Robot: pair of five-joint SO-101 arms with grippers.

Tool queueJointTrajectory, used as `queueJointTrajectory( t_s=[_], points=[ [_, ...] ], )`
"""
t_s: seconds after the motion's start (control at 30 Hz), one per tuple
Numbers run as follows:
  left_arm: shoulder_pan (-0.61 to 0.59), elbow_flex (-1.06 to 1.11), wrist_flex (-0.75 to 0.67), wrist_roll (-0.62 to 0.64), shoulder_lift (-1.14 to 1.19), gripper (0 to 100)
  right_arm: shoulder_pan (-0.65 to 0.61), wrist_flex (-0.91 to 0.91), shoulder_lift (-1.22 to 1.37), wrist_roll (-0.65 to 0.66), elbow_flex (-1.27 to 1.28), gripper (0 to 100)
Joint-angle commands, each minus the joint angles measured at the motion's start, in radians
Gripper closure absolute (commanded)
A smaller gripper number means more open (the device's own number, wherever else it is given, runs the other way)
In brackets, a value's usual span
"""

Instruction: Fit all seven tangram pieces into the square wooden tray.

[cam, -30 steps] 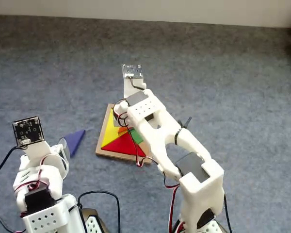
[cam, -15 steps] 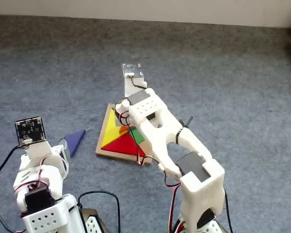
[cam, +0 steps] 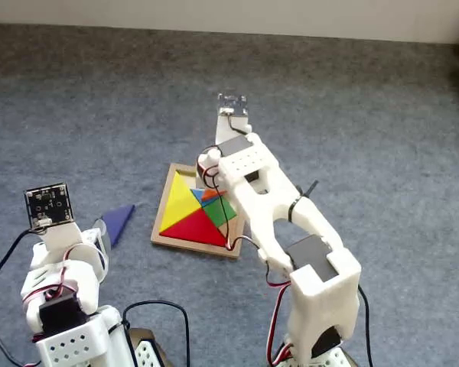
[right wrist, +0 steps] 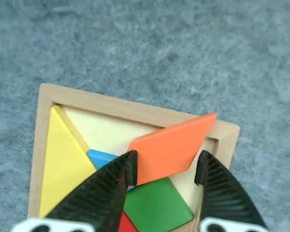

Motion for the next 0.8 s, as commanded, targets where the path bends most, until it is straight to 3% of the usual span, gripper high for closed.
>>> queueJointTrajectory(
  t_s=[0.0,0.23,0.57,0.77],
  points=[
    [-0.018,-0.005,-0.017,-0.011,-0.008,79,0.024,0.005,-0.002,-0.017,-0.031,80.1],
    [-0.018,-0.004,-0.017,-0.012,-0.008,79,0.024,0.091,-0.013,0.026,-0.061,80.1],
    [-0.018,-0.004,-0.017,-0.012,-0.008,79,0.093,0.205,-0.077,0.514,-0.136,80.1],
    [-0.018,-0.004,-0.017,-0.012,-0.008,79,0.108,0.283,-0.140,0.930,-0.136,80.1]
  ],
)
